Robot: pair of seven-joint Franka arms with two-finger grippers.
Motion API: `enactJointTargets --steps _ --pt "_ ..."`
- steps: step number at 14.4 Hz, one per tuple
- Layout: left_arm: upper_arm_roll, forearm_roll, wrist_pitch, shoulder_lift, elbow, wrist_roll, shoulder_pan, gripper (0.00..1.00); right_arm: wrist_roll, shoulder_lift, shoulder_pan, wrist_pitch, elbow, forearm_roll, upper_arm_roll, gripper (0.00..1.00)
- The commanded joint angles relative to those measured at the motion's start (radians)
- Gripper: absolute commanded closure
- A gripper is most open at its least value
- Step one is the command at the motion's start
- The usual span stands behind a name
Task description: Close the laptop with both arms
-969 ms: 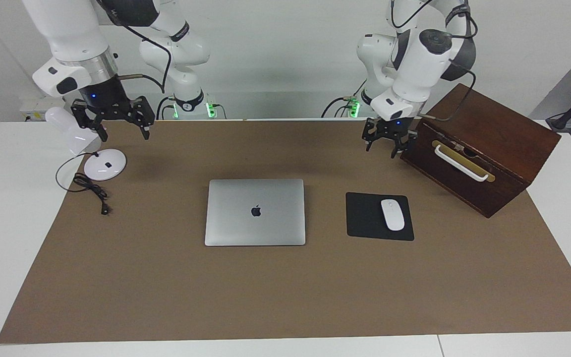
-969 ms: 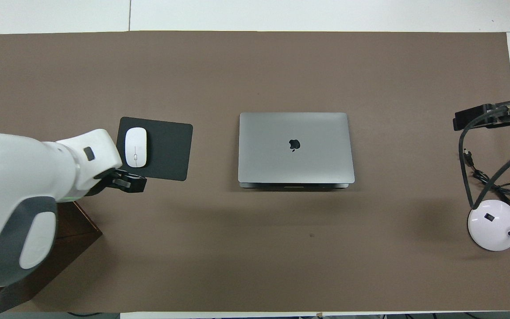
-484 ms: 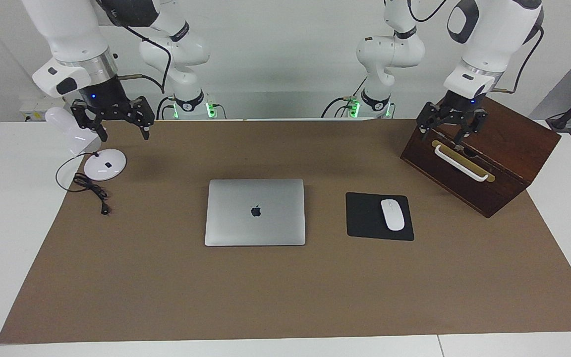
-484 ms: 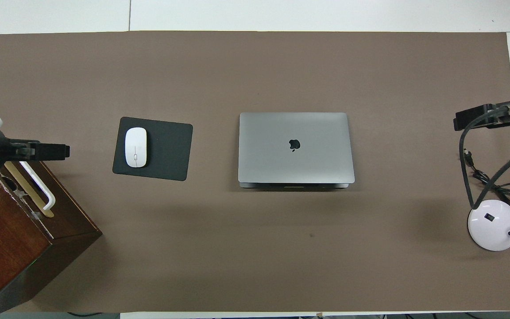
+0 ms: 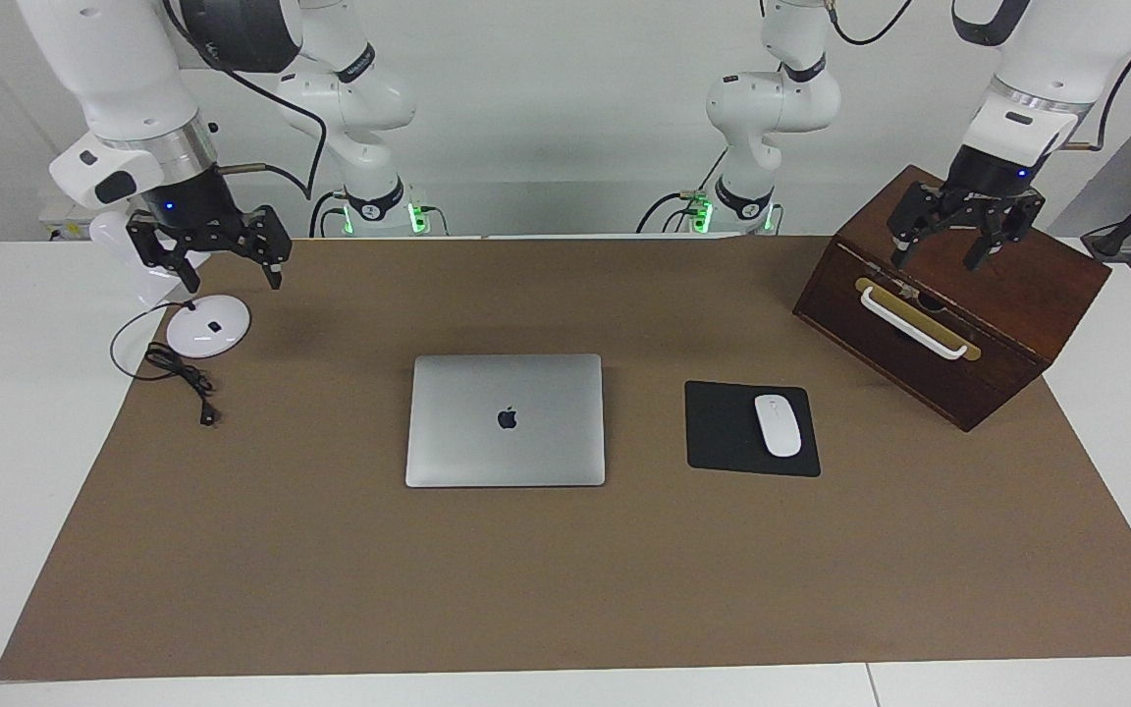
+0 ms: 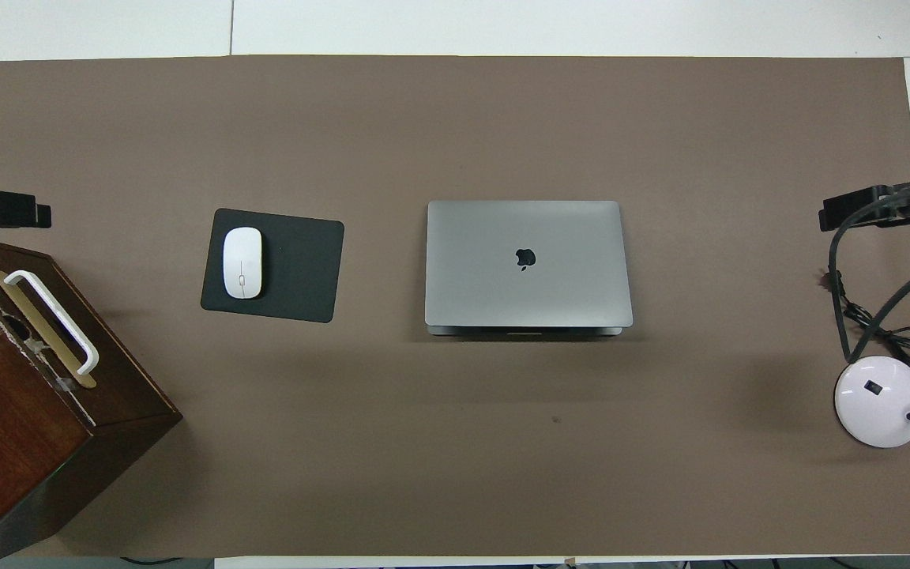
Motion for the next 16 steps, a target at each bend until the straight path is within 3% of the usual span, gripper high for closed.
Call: enactJointTargets --steps 1,7,10,14,16 --pt "-0.008 0.015 -0.029 0.033 0.034 -0.016 0.017 0.00 -0.027 -0.041 -0.018 0.030 -0.055 0.010 0.007 0.00" --pt "-0.008 0.015 0.006 -0.012 -0.093 -0.012 0.013 0.00 -0.024 -0.041 -0.010 0.030 -0.054 0.010 0.007 0.00" --pt "-0.008 0.015 -0.034 -0.018 -0.094 -0.013 0.013 0.00 -0.024 -0.041 -0.002 0.030 -0.054 0.010 0.017 0.00" --pt "-0.006 0.017 -0.190 -0.002 -0.028 -0.013 0.017 0.00 -0.030 -0.043 -0.005 0.028 -0.054 0.010 0.015 0.00" --pt "-0.006 0.023 -0.186 -0.002 -0.029 -0.015 0.017 0.00 -0.030 -0.043 -0.005 0.028 -0.054 0.010 0.015 0.00"
